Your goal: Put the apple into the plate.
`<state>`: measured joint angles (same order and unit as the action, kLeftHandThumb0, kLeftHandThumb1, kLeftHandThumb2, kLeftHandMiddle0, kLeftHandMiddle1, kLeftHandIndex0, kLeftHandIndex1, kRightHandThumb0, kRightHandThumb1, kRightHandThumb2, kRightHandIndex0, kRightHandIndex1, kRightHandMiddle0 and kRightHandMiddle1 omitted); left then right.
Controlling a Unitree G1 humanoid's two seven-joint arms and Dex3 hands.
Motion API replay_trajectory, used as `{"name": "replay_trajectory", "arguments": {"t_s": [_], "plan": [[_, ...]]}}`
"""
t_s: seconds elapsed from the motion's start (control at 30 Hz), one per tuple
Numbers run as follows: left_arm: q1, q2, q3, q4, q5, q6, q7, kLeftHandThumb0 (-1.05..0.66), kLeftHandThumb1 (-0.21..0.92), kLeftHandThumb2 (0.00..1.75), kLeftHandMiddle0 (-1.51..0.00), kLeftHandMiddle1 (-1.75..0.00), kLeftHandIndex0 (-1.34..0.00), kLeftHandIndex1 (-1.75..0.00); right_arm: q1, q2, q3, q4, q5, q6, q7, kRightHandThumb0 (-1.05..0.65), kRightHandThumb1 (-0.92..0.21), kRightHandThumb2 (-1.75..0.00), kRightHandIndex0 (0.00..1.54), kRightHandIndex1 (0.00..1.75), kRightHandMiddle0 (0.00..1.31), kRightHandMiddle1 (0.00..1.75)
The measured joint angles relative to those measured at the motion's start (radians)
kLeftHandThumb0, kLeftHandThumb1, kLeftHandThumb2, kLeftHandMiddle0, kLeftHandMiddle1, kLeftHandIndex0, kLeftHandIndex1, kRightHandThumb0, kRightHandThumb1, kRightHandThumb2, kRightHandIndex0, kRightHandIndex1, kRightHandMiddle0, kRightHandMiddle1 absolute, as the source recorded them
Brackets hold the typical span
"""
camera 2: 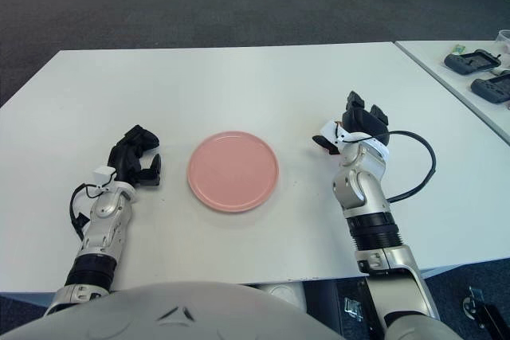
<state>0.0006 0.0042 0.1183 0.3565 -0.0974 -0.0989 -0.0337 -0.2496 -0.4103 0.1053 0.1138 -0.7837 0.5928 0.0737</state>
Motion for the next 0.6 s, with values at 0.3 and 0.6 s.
{"name": "replay_trajectory", "arguments": {"t_s": [0.3,0.6], "plan": [[0.004,-0.004,0.003,-0.003,-0.001,0.0,0.006,-0.01,-0.09,1.75,-0.92,-1.75,-0.73,-1.65,-0.047,-0.014,0.031,0.099,0.01,0.024,0.036,-1.0,-0.49,-0.77,0.0,0.0,0.0,0.0],[0.005,-0.001,-0.003,-0.001,0.018,-0.008,0.015,-0.01,-0.08,1.75,-0.92,-1.75,-0.72,-1.66,-0.163,-0.032,0.094,0.344,0.034,-0.037,0.063,-0.99,-0.53,-0.74,0.0,0.0,0.0,0.0]]}}
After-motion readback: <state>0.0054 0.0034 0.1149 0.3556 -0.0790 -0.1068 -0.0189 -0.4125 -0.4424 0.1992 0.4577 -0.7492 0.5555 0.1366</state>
